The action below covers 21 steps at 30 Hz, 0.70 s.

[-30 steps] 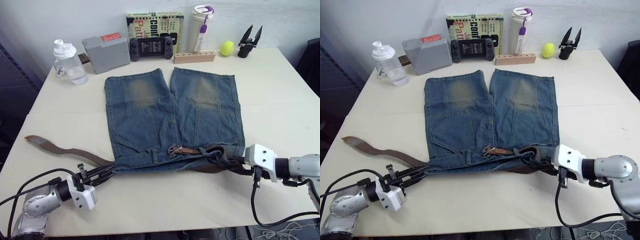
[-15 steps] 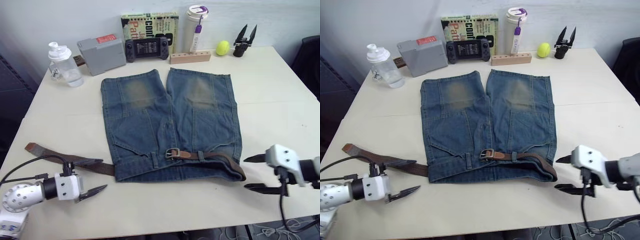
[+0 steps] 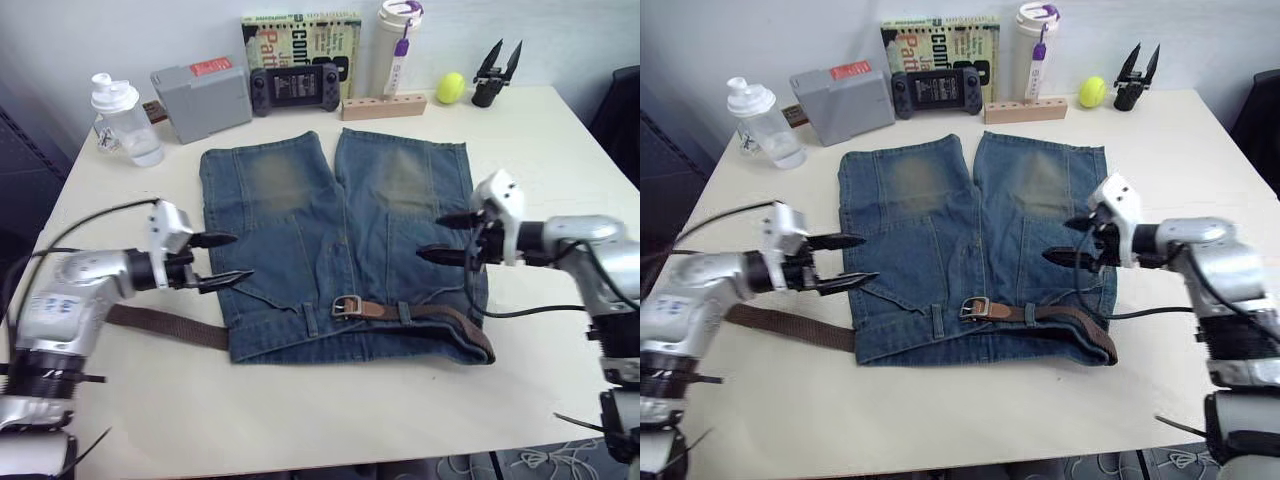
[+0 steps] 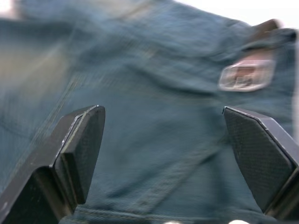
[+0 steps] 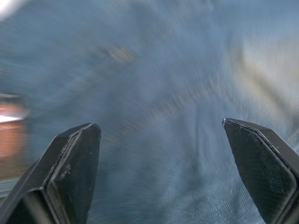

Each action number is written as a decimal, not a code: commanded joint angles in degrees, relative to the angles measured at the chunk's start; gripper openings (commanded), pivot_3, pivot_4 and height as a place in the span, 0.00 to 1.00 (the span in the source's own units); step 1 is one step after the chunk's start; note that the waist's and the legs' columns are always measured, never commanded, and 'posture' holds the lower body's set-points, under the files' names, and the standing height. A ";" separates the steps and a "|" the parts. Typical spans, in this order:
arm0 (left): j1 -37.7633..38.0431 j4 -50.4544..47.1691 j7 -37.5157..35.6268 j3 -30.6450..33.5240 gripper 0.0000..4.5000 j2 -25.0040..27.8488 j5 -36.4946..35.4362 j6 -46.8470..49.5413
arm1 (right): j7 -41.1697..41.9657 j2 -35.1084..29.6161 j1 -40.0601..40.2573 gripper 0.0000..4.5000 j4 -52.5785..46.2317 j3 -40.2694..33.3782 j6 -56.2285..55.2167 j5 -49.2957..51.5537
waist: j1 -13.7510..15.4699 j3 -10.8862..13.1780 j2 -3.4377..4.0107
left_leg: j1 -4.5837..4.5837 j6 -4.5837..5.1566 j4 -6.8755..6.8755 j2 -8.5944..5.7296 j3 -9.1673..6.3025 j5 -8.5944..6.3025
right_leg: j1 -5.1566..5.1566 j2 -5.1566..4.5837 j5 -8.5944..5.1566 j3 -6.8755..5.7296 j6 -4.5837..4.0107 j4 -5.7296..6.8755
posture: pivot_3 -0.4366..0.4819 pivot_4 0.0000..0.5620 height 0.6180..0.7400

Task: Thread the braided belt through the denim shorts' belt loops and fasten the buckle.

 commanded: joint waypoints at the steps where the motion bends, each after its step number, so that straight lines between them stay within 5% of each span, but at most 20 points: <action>1: -2.10 5.11 0.41 -2.01 0.98 -2.56 5.20 -1.08 | -0.63 0.69 -2.27 0.98 3.10 1.75 1.61 -2.78 | -0.07 0.03 -0.04 | -0.11 0.00 -0.02 0.01 0.00 0.00 | -0.10 0.01 0.00 -0.02 0.00 0.00 | 0.48 0.27 0.88; 4: -4.39 11.82 1.50 -5.17 0.98 -5.32 11.49 -3.32 | 0.08 1.80 -2.86 0.98 6.43 5.35 1.83 -5.85 | 0.29 0.00 -0.10 | -0.34 0.00 0.14 0.01 -0.10 0.00 | -0.20 0.00 0.00 -0.11 0.00 0.00 | 0.48 0.27 0.88; 5: -4.95 13.17 1.23 -6.31 0.99 -5.75 13.17 -3.33 | 0.61 2.01 -3.02 0.93 7.34 6.34 1.80 -6.61 | 0.29 -0.02 -0.14 | -0.31 0.03 0.26 0.01 -0.12 0.01 | -0.07 -0.01 0.00 -0.11 0.00 -0.01 | 0.48 0.27 0.88; 7: -5.77 15.44 0.80 -8.08 0.86 -6.80 16.37 -5.11 | 0.80 2.66 -3.48 0.80 9.21 7.75 1.17 -8.19 | 0.31 -0.14 -0.20 | -0.06 0.04 0.44 0.04 -0.13 0.05 | 0.28 -0.02 0.00 -0.09 0.01 -0.02 | 0.48 0.27 0.88; 13: -8.24 21.62 1.64 -10.50 0.35 -8.12 24.40 -11.56 | -2.87 5.71 -5.16 0.21 14.87 9.04 -2.94 -13.14 | 0.14 -1.00 -0.27 | 0.34 0.01 0.43 0.05 -0.11 0.08 | 0.52 -0.09 0.01 0.04 0.01 0.10 | 0.48 0.27 0.88; 15: -10.31 25.93 3.31 -11.36 0.27 -8.99 27.39 -14.90 | -5.53 7.92 -6.57 0.03 18.07 7.82 -4.31 -13.89 | 0.09 -1.44 -0.43 | 0.36 0.01 0.38 0.04 -0.11 0.08 | 0.52 -0.08 0.01 0.03 0.01 0.10 | 0.48 0.27 0.88; 21: -16.82 38.28 11.96 -14.01 0.27 -11.13 36.35 -26.00 | -11.54 11.88 -8.58 0.01 24.41 5.59 -8.33 -15.95 | 0.11 -1.77 -0.44 | 1.55 0.01 0.10 0.28 -0.57 0.09 | 2.03 -0.21 0.00 0.06 0.02 -0.19 | 0.48 0.27 0.88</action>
